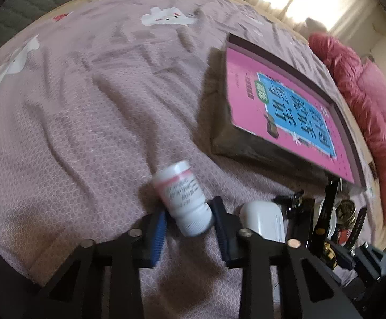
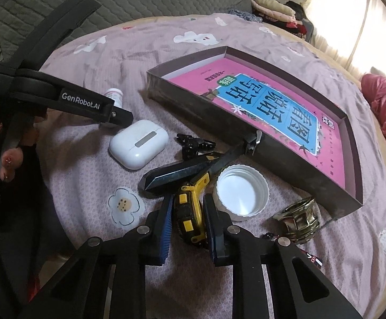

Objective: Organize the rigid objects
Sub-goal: 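Grasp the white pill bottle with the left tool while the right tool grasps the yellow watch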

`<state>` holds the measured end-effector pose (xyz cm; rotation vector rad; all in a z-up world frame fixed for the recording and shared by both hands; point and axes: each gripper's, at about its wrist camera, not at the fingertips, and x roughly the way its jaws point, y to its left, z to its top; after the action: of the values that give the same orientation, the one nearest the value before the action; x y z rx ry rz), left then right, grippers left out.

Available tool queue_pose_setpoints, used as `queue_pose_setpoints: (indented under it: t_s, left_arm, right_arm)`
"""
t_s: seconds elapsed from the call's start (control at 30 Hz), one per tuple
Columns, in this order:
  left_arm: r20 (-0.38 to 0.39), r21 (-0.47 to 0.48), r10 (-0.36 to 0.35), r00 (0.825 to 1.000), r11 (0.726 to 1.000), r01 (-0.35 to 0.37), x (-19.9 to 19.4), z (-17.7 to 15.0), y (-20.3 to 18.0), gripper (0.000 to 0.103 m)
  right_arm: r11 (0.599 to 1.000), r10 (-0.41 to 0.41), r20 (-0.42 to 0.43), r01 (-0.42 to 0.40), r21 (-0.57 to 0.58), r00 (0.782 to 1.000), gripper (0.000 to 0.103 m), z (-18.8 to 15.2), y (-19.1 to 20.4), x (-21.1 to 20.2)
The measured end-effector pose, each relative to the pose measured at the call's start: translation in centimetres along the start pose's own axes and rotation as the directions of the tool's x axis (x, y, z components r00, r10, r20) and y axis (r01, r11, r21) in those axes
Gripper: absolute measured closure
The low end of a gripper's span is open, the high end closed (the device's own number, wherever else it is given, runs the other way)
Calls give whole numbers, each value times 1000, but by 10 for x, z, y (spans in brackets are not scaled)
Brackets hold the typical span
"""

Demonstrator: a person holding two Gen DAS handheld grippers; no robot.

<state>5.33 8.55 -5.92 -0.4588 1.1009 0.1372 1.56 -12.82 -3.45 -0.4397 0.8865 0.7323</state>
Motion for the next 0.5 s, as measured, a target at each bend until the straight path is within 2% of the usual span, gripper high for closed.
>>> queue_pose_setpoints:
  t_s: [0.13,0.5]
  left_arm:
    - [7,-23,-24,1000,999,24,0,2,5,77]
    - [68,24,-68,995,997,67,-15,2,0,77]
  right_arm:
    - [1000,7,24,-7,9,1000,85,1,-1,-7]
    - [999,36,73,-37,5,997,85,2,4,-23]
